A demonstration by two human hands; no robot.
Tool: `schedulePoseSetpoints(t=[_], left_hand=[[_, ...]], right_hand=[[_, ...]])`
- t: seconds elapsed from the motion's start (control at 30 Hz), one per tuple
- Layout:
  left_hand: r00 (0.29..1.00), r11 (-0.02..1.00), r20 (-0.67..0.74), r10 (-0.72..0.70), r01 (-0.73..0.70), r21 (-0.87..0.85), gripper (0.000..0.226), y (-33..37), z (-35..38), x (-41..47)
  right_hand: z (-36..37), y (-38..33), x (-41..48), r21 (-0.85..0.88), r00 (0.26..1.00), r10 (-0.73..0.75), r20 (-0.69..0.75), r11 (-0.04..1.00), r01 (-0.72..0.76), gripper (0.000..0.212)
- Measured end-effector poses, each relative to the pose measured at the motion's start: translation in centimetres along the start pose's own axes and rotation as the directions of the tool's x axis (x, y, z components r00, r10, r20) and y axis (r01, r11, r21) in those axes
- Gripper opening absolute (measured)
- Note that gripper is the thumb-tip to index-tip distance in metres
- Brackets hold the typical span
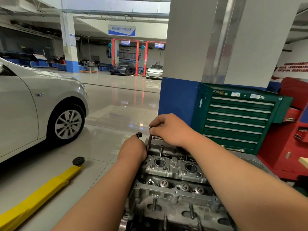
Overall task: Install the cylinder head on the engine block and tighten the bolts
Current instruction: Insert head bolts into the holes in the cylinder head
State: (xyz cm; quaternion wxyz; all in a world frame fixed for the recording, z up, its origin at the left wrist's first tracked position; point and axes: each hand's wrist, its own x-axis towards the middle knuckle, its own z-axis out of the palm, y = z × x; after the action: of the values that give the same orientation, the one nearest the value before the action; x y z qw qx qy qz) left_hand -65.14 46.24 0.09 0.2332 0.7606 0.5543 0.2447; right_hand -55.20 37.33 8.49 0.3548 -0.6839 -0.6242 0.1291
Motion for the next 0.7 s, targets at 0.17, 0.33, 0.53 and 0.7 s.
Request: schedulePoseSetpoints(t=[0.17,0.33,0.53,0.7], left_hand=[[1.0,1.0,-0.004,-0.018,0.018,-0.024,0.043,-0.1,0.2,0.1],[1.0,0.998,-0.015,-0.025,0.024,-0.052,0.048,-0.2,0.3,0.3],[1.0,1.0,-0.009,0.015,-0.015,-0.026,0.039,-0.5,0.4,0.2],[0.999,0.996,-0.011,-0.036,0.035,-0.078,0.045,-0.4,0.3,0.4]], right_hand=[[0.4,0.2,0.4,-0.236,0.996,-0.033,-0.079,0.972,0.013,0.006],[0.9,0.4,0.0,-0.225,0.999,-0.034,0.034,0.973,0.041,0.011],[2.3,-0.7,1.1,-0.324,0.999,0.014,0.048,0.946,0.002,0.015],[2.7,-0.1,0.5,-0.473,0.968,0.068,0.241,0.879,0.056,0.025]])
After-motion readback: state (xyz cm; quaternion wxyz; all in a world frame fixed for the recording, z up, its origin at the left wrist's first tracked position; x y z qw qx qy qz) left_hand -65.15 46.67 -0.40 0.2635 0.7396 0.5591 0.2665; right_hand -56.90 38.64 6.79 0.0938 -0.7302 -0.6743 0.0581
